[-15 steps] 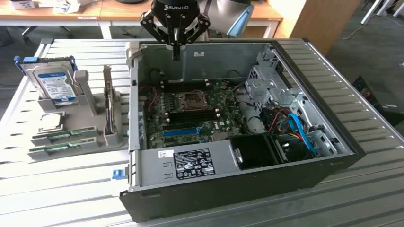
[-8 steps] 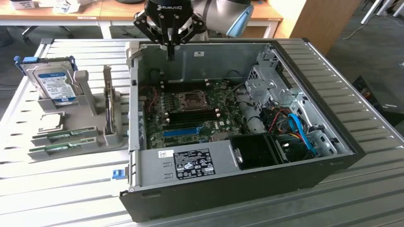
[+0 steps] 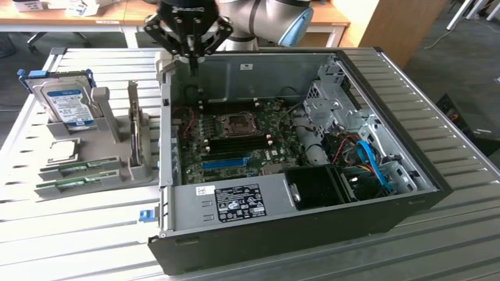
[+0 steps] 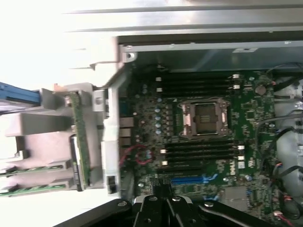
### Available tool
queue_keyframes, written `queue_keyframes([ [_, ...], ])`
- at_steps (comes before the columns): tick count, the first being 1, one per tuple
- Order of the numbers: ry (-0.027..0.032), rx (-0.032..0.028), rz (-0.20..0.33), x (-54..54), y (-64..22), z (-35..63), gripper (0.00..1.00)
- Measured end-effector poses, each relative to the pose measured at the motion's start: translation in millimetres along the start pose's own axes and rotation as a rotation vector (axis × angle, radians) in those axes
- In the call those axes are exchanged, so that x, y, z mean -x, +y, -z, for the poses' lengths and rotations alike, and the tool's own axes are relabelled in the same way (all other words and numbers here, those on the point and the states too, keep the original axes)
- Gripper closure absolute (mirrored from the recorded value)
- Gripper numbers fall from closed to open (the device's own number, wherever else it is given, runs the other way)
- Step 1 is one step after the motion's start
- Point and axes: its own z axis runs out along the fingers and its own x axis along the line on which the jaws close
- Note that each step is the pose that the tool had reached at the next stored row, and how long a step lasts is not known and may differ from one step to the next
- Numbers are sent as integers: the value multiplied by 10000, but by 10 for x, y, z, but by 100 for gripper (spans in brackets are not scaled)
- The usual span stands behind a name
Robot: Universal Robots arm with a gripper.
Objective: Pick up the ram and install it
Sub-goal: 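Reach for the ram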
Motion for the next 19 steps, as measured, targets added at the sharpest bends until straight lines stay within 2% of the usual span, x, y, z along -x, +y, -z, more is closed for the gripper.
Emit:
queue_keyframes([
  [19, 0, 0, 1, -788, -62, 0, 89],
])
